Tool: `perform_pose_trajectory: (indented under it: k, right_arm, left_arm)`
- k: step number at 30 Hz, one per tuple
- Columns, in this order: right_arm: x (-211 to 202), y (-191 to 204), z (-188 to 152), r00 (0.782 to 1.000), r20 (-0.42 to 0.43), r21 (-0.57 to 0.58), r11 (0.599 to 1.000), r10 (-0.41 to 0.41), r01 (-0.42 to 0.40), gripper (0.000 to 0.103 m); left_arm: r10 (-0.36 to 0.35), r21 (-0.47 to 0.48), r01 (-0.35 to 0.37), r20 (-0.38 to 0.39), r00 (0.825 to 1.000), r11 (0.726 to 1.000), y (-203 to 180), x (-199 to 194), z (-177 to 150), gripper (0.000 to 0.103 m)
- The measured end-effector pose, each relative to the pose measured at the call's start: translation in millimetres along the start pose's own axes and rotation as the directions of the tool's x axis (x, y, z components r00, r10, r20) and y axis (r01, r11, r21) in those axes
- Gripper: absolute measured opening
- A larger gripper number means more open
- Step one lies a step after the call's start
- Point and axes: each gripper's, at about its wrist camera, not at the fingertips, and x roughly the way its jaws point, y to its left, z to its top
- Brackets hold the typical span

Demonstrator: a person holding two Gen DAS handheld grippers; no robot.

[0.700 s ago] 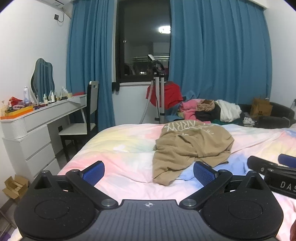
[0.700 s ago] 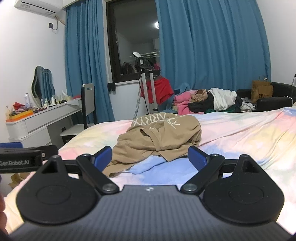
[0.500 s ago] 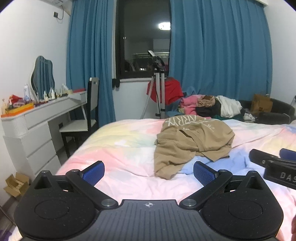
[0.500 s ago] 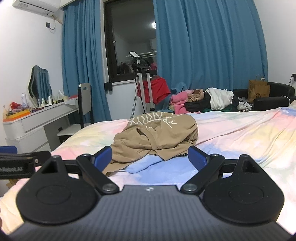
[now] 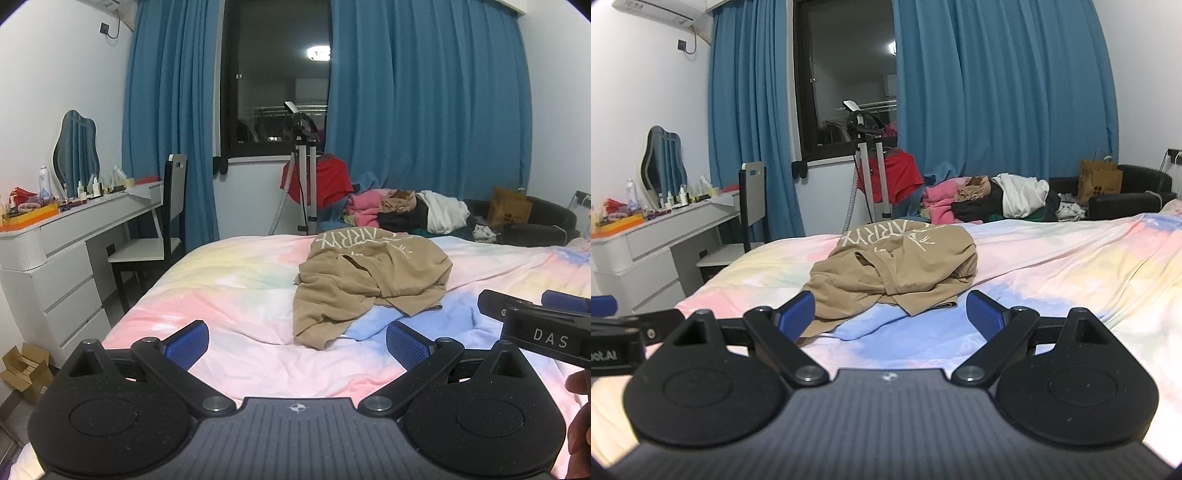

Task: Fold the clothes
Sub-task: 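Move both grippers toward the crumpled tan T-shirt on the bed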

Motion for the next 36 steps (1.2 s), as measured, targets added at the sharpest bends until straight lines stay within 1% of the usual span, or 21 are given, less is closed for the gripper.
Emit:
perform_pose_trajectory:
  k: [5, 6, 7, 10, 13, 15, 16, 17, 18, 28, 33, 36]
  right_arm:
    - [1, -2, -1, 1.0, 0.003, 0.01, 1.0, 0.001, -0.001, 0.089]
    - [1, -2, -2, 1.0, 0.003, 0.011, 1.0, 0.0, 0.0, 0.088]
    - [1, -2, -1, 1.0, 0.003, 0.011, 1.0, -0.003, 0.003, 0.084]
    - [1, -4, -1, 1.0, 0.005, 0.02, 1.0, -0.007, 0.007, 0.082]
    - [1, -6, 0, 1.0, 0.002, 0.039, 0.999, -0.007, 0.007, 0.075]
    - [2, -8, 0, 1.0, 0.004, 0.054, 0.999, -0.01, 0.009, 0.068]
    - [2, -9, 0, 1.0, 0.005, 0.057, 0.998, -0.012, 0.012, 0.06]
    - [2, -10, 0, 1.0, 0.006, 0.06, 0.998, -0.015, 0.014, 0.054]
    - [2, -10, 0, 1.0, 0.009, 0.06, 0.998, -0.017, 0.016, 0.053]
    - [-8, -20, 4, 0.994, 0.108, 0.033, 0.999, 0.012, -0.015, 0.052]
    - [-11, -29, 9, 0.995, 0.093, 0.057, 0.998, -0.023, 0.018, 0.052]
    - [-12, -34, 11, 0.996, 0.083, 0.075, 0.997, -0.041, 0.034, 0.052]
  left_arm:
    - [0.009, 0.004, -0.009, -0.004, 1.0, 1.0, 0, 3, -1, 0.103]
    - [0.01, 0.006, -0.01, -0.006, 1.0, 1.0, -1, 5, -2, 0.103]
    - [0.012, 0.008, -0.012, -0.008, 1.0, 1.0, -1, 6, -3, 0.103]
    - [0.014, 0.013, -0.014, -0.009, 1.0, 1.0, -1, 7, -8, 0.103]
    - [0.018, 0.019, -0.018, -0.01, 1.0, 1.0, -2, 9, -11, 0.103]
    - [0.02, 0.025, -0.019, -0.012, 1.0, 1.0, -2, 11, -13, 0.103]
    - [0.021, 0.027, -0.021, -0.012, 1.0, 0.999, -3, 12, -14, 0.103]
    - [0.023, 0.03, -0.023, -0.012, 1.0, 0.999, -3, 13, -15, 0.103]
    - [0.026, 0.032, -0.026, -0.013, 1.0, 0.999, -3, 14, -16, 0.103]
    - [0.036, 0.071, -0.035, -0.009, 0.999, 0.997, -10, 20, -24, 0.103]
    - [0.029, 0.084, -0.026, -0.035, 0.999, 0.996, -16, 28, -24, 0.103]
    - [0.028, 0.102, -0.022, -0.059, 0.998, 0.995, -19, 42, -22, 0.103]
